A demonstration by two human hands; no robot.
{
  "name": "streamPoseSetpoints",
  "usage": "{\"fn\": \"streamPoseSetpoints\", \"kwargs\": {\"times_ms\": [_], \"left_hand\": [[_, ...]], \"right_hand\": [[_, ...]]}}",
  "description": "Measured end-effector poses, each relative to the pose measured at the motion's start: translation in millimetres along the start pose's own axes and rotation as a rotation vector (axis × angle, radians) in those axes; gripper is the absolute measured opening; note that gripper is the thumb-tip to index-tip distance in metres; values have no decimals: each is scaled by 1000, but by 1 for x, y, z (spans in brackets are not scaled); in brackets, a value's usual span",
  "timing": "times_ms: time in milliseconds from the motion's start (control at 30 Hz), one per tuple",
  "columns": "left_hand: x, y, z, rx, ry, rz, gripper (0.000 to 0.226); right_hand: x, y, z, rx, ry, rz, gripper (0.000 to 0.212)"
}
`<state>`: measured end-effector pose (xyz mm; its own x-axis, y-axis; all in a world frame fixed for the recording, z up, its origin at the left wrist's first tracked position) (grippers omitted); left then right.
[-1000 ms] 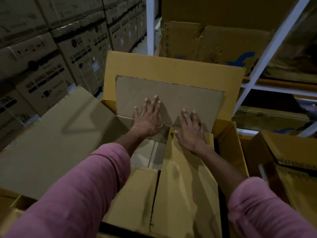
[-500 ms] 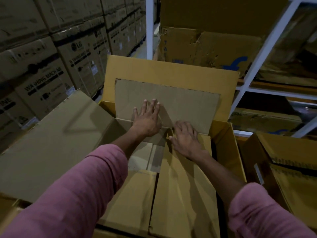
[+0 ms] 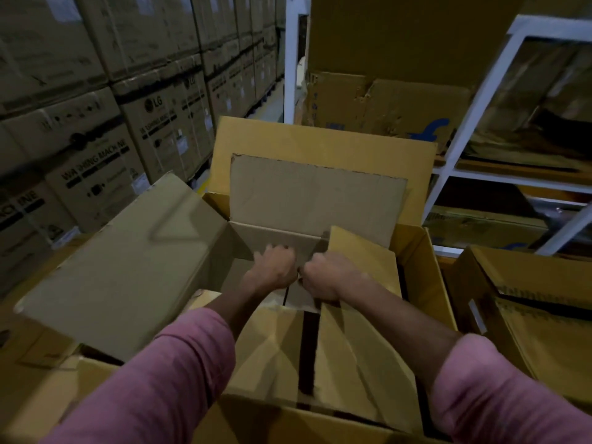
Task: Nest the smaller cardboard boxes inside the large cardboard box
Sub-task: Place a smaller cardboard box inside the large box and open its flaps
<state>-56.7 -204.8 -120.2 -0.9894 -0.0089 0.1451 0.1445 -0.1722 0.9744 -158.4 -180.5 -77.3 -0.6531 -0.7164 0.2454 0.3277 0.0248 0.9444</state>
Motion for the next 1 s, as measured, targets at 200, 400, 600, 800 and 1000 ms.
{"fn": "streamPoseSetpoints", "kwargs": {"times_ms": [200, 400, 600, 800, 1000], "left_hand": [[57, -13, 26, -63, -161, 9, 49], [124, -25, 55, -81, -327, 47, 64], [157, -41, 79, -142, -360, 4, 77], [182, -39, 77, -165, -367, -49, 76], [183, -49, 71, -185, -296, -27, 69]], "right_hand": [[46, 44, 39, -59, -322, -18, 38], [83, -1, 111, -189, -493, -121, 46], [113, -60, 163, -211, -572, -161, 55], [111, -87, 183, -69, -465, -37, 52], [101, -88, 177, -68, -421, -124, 49]]}}
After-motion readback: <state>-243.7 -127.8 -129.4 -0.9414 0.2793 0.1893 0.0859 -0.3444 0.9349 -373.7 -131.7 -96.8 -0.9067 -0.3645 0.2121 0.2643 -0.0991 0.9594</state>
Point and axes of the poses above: each hand's wrist, its own z-axis away from the middle knuckle, its own y-axis out of the back of the hand, x = y × z, the point moved 6 cm from there along -z, towards the middle knuckle
